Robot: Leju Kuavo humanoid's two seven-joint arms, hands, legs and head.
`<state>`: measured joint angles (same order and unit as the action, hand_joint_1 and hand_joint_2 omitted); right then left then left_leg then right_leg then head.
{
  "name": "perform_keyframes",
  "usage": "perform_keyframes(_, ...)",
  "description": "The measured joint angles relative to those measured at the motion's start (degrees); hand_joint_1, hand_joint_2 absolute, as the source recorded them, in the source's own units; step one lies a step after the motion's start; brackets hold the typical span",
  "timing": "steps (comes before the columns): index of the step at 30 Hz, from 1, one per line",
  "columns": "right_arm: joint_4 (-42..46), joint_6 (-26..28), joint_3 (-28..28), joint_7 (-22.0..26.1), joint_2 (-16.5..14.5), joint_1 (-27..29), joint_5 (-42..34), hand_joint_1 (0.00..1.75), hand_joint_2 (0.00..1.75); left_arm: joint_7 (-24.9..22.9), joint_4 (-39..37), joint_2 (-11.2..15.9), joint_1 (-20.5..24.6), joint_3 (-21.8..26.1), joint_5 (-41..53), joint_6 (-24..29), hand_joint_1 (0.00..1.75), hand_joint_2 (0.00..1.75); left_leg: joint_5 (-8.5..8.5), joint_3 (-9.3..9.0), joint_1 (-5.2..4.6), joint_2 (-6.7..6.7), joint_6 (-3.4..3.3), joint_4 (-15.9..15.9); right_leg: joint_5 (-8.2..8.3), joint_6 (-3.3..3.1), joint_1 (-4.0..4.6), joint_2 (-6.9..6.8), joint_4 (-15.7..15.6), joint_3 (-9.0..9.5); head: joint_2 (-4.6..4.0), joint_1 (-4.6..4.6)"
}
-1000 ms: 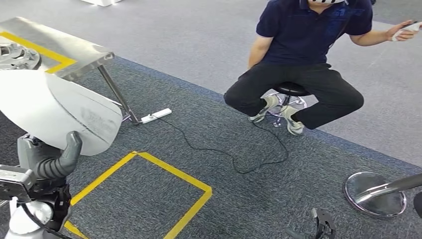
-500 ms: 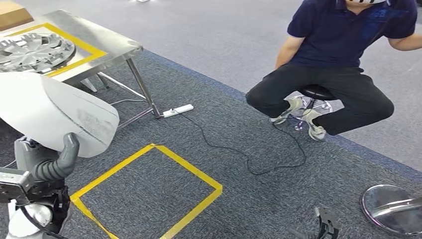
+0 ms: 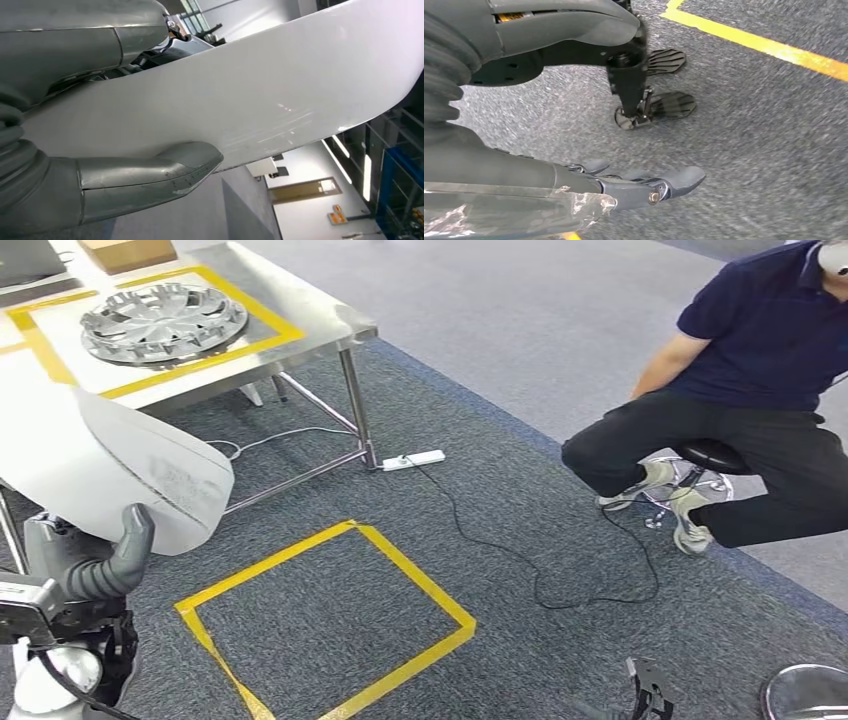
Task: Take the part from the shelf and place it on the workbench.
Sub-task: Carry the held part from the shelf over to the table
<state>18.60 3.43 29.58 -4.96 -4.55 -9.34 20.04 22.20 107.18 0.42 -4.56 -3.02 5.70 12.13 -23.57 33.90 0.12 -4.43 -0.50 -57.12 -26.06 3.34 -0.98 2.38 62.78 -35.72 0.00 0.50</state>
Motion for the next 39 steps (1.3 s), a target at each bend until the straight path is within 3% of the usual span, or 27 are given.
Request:
perform_keyframes(2,0.0,0.0,0.0,-0.1,0.0,-0.1,-0.1,0.0,1.75,0.0,0.0,0.0,0.1,0.0,0.1,0.0,1.75,1.75,0.19,0.45,0.05,-1.06,0.71,-0.2,0.28,-0.36,-0.2,1.38,-2.9,1.59,0.0,0.04)
perform_keyframes(4,0.0,0.0,-0.1,-0.1,0.0,-0.1,-0.1,0.0,1.75,-0.1,0.0,0.0,0.1,0.1,0.2,0.0,1.75,1.75,0.51,0.8,0.19,-2.0,1.32,-0.1,0.44,-1.16,-0.09,0.57,-3.1,1.63,0.0,0.06)
perform_keyframes(5,0.0,0.0,-0.1,-0.1,0.0,-0.2,-0.1,0.0,1.75,-0.1,0.0,0.0,0.0,0.1,0.2,0.0,1.75,1.75,0.31,0.98,0.19,-1.62,1.59,-0.3,0.55,-1.58,-0.08,0.1,-3.2,1.66,0.0,0.07)
perform_keyframes(7,0.0,-0.1,-0.3,-0.1,0.0,-0.4,-0.1,0.0,1.75,-0.1,0.0,0.0,0.2,0.1,0.3,0.0,1.75,1.75,-1.83,2.61,0.08,0.66,2.05,-3.5,0.72,-2.31,-0.15,-0.92,-3.5,1.75,0.0,0.41)
perform_keyframes(9,0.1,-0.1,-0.4,-0.1,0.0,-0.2,-0.1,0.0,1.75,-0.1,0.0,0.1,0.3,0.1,0.4,0.0,1.75,1.75,-5.43,6.18,0.02,3.08,2.37,-11.0,0.71,-2.69,0.07,-2.11,-3.5,1.71,0.0,0.73)
perform_keyframes(10,0.1,-0.1,-0.4,-0.1,0.0,-0.1,-0.1,0.0,1.75,-0.1,0.0,0.1,0.3,0.1,0.4,0.0,1.75,1.75,-6.63,7.82,0.03,3.52,2.42,-14.3,0.68,-2.77,0.17,-2.77,-3.5,1.68,0.0,0.74)
perform_keyframes(11,0.1,-0.1,-0.4,-0.1,0.0,0.0,-0.1,0.0,1.75,-0.1,0.0,0.1,0.3,0.1,0.4,0.0,1.75,1.75,-6.77,8.63,0.03,3.69,2.37,-16.0,0.65,-2.81,0.25,-3.41,-3.5,1.67,0.0,0.75)
perform_keyframes(12,0.1,-0.1,-0.4,-0.1,0.0,0.0,-0.1,0.0,1.75,-0.1,0.0,0.1,0.2,0.1,0.4,0.0,1.75,1.75,-5.85,8.32,0.0,3.77,2.25,-15.5,0.64,-2.82,0.32,-4.04,-3.5,1.68,0.0,0.74)
perform_keyframes(13,0.1,-0.1,-0.4,-0.1,0.0,-0.1,-0.1,0.0,1.75,-0.1,0.0,0.1,0.2,0.1,0.3,0.0,1.75,1.75,-4.18,6.95,-0.06,4.02,2.03,-12.9,0.63,-2.81,0.39,-4.63,-3.5,1.72,0.0,0.75)
perform_keyframes(15,0.1,-0.1,-0.4,-0.1,0.0,-0.2,-0.1,0.0,1.75,-0.1,0.0,0.1,0.3,0.1,0.3,0.0,1.75,1.75,-1.07,2.74,-0.54,6.3,1.38,-5.2,0.52,-2.62,0.63,-5.66,-3.4,1.83,0.0,0.77)
perform_keyframes(17,0.1,-0.2,-0.4,-0.1,0.1,-0.3,-0.1,0.0,1.75,-0.1,0.0,0.0,0.5,0.1,0.3,0.0,1.75,1.75,-0.19,0.45,-1.03,8.16,0.79,-0.6,0.35,-2.18,0.98,-6.62,-3.5,1.93,0.0,0.69)
perform_keyframes(19,0.1,-0.2,-0.4,-0.1,0.1,-0.4,-0.1,0.0,1.75,-0.1,0.0,0.1,0.5,0.1,0.3,0.0,1.75,1.75,-0.17,0.42,-1.12,7.38,0.36,0.0,0.24,-1.68,1.13,-7.76,-3.7,2.19,0.0,0.61)
perform_keyframes(21,0.1,-0.2,-0.5,-0.2,0.1,-0.5,-0.1,0.0,1.75,-0.2,0.0,0.1,0.5,0.2,0.4,0.0,1.75,1.75,0.13,0.26,-0.81,6.21,-0.15,0.4,-0.64,-1.02,1.03,-7.09,-2.8,1.95,0.0,0.46)
perform_keyframes(22,0.1,-0.2,-0.5,-0.2,0.1,-0.5,-0.1,0.0,1.75,-0.2,0.0,0.1,0.5,0.2,0.4,0.0,1.75,1.75,0.28,0.15,-0.57,5.63,-0.42,0.5,-1.92,-0.68,0.95,-5.9,-0.6,1.04,0.0,0.29)
perform_keyframes(24,0.1,-0.2,-0.5,-0.3,0.1,-0.4,-0.2,0.0,1.75,-0.2,0.0,0.0,0.6,0.2,0.4,0.0,1.75,1.75,0.36,0.13,-0.3,4.49,-0.74,0.6,-5.43,-0.23,0.81,-3.39,6.5,-2.34,0.0,-0.06)
perform_keyframes(25,0.1,-0.2,-0.5,-0.4,0.1,-0.3,-0.2,0.0,1.75,-0.2,0.0,0.0,0.6,0.2,0.5,0.0,1.75,1.75,0.36,0.15,-0.28,3.84,-0.82,0.6,-6.78,-0.12,0.78,-2.9,10.1,-4.18,0.0,-0.14)
perform_keyframes(26,0.1,-0.2,-0.5,-0.5,0.1,-0.1,-0.3,0.0,1.75,-0.2,0.0,0.0,0.5,0.2,0.5,0.0,1.75,1.75,0.36,0.15,-0.28,3.2,-0.84,0.5,-7.25,-0.05,0.78,-2.71,12.3,-5.38,0.0,-0.14)
perform_keyframes(27,0.1,-0.2,-0.5,-0.5,0.1,0.0,-0.3,0.0,1.75,-0.2,0.0,0.0,0.5,0.2,0.5,0.0,1.75,1.75,0.35,0.11,-0.26,2.49,-0.83,0.5,-6.51,-0.03,0.76,-2.61,12.4,-5.58,0.0,-0.14)
perform_keyframes(29,0.1,-0.2,-0.5,-0.5,0.1,-0.1,-0.3,0.0,1.75,-0.2,0.0,0.0,0.5,0.2,0.5,0.0,1.75,1.75,0.29,-0.05,-0.15,1.13,-0.65,0.4,-2.53,-0.04,0.57,-1.97,6.3,-2.96,0.0,-0.15)
perform_keyframes(30,0.1,-0.2,-0.6,-0.5,0.1,-0.1,-0.3,0.0,1.75,-0.2,0.0,0.0,0.5,0.2,0.5,0.0,1.75,1.75,0.22,-0.05,-0.18,0.48,-0.41,0.3,-0.74,-0.02,0.36,-0.91,2.2,-1.03,0.0,-0.15)
perform_keyframes(32,0.1,-0.2,-0.6,-0.6,0.1,-0.2,-0.3,0.0,1.75,-0.2,0.0,0.0,0.6,0.2,0.6,0.0,1.75,1.75,0.2,0.28,-0.2,-0.65,0.22,0.0,0.52,-0.23,0.03,0.8,-2.7,1.52,0.0,-0.1)
perform_keyframes(34,0.1,-0.2,-0.7,-0.6,0.1,-0.2,-0.3,0.0,1.75,-0.2,0.0,0.0,0.5,0.2,0.6,0.0,1.75,1.75,0.44,0.74,-0.07,-1.64,0.88,-0.1,0.32,-0.88,0.07,0.71,-3.4,2.01,0.0,-0.04)
perform_keyframes(35,0.1,-0.2,-0.8,-0.6,0.0,-0.3,-0.4,0.0,1.75,-0.2,0.0,0.0,0.4,0.2,0.7,0.0,1.75,1.75,0.42,0.88,-0.01,-1.58,1.19,-0.2,0.41,-1.26,0.09,0.24,-3.4,1.97,0.0,-0.08)
perform_keyframes(37,0.2,-0.2,-0.9,-0.6,0.0,-0.4,-0.5,0.0,1.75,-0.2,0.0,0.1,0.5,0.2,0.9,0.0,1.75,1.75,-1.01,1.98,-0.09,0.42,1.81,-2.3,0.54,-2.03,0.01,-0.71,-3.6,2.07,0.0,0.24)
perform_keyframes(39,0.2,-0.2,-0.9,-0.6,0.0,-0.4,-0.6,0.0,1.75,-0.2,0.0,0.1,0.5,0.3,0.9,0.1,1.75,1.75,-4.29,5.18,-0.09,3.02,2.33,-8.6,0.48,-2.55,0.09,-1.81,-3.7,2.12,0.0,0.6)
